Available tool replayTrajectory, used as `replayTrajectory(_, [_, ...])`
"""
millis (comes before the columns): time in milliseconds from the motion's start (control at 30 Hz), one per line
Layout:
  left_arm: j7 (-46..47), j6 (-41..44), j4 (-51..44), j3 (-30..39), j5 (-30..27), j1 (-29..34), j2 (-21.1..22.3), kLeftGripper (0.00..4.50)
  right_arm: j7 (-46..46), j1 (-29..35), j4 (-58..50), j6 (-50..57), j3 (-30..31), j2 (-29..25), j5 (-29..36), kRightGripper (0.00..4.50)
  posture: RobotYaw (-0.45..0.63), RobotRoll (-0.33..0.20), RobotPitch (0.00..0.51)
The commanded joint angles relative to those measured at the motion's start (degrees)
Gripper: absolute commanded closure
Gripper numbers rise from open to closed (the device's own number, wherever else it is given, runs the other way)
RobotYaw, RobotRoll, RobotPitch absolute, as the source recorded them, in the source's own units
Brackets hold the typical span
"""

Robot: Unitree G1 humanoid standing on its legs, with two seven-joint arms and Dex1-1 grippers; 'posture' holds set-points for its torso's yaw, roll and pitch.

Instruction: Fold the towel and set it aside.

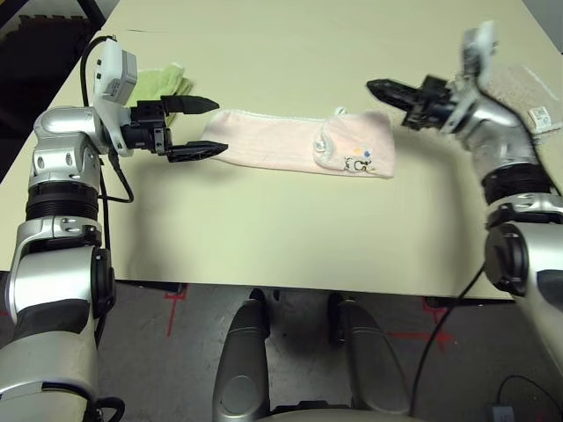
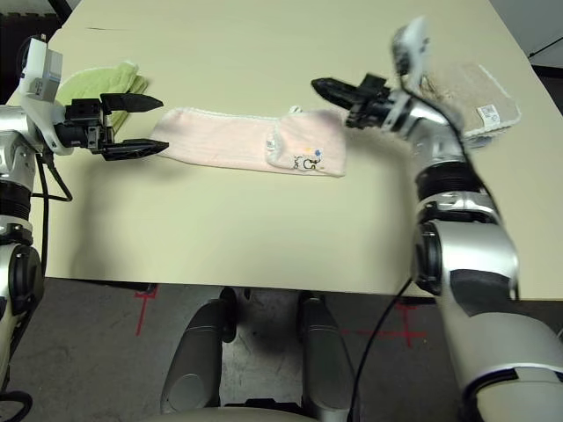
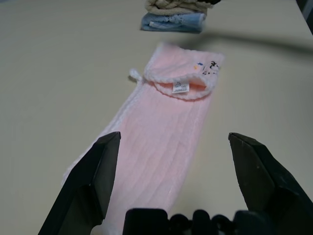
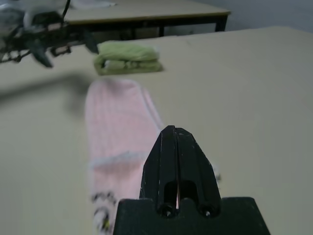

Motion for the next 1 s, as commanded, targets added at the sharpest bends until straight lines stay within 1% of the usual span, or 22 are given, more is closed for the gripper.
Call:
replayTrajectory(33, [-0.18, -1.18, 1.64, -0.7, 0.35, -0.6, -0.55, 0.0, 5.67, 4.18, -5.52, 1.9, 1.95, -2.79, 0.85, 4.47, 0.0, 0.0, 0.247])
replayTrajectory(133, [-0.37, -1.61, 2.28, -0.82, 0.39, -0.98, -0.9, 0.0, 9.46, 7.95, -8.85, 3.7, 3.54, -5.43, 0.77, 4.47, 0.0, 0.0, 0.246])
replayTrajectory(267, [-0.7, -1.69, 2.3, -0.88, 0.26, -0.84, -0.85, 0.0, 10.65, 10.41, -9.64, 2.62, 5.16, -7.34, -0.16, 4.47, 0.0, 0.0, 0.245])
replayTrajectory(667, [0.67, -1.89, 2.43, -0.32, 0.38, -0.8, -0.25, 0.0, 10.45, 10.79, -7.68, -3.61, 6.35, -7.78, -1.14, 4.47, 0.02, 0.0, 0.238])
replayTrajectory(767, [5.26, -3.59, 4.01, 1.3, 0.44, -1.95, 0.03, 0.0, 9.29, 11.64, -8.4, -5.14, 6.04, -7.56, -0.9, 3.79, 0.01, 0.0, 0.238])
replayTrajectory(800, [7.04, -3.55, 4.65, 2.04, 0.17, -2.58, 0.09, 0.0, 9.04, 11.95, -8.78, -5.19, 6.0, -7.54, -0.72, 3.49, 0.01, 0.0, 0.239])
replayTrajectory(900, [6.1, -2.37, 3.93, 2.01, -0.24, -1.78, 1.15, 0.0, 8.57, 13.03, -10.46, -3.94, 5.95, -7.73, 0.06, 2.39, 0.01, 0.0, 0.239])
replayTrajectory(1000, [6.03, 2.58, 3.26, 2.28, -0.95, -2.3, 2.13, 0.0, 8.45, 13.66, -11.66, -3.1, 5.97, -8.07, 0.42, 1.27, 0.02, 0.0, 0.245])
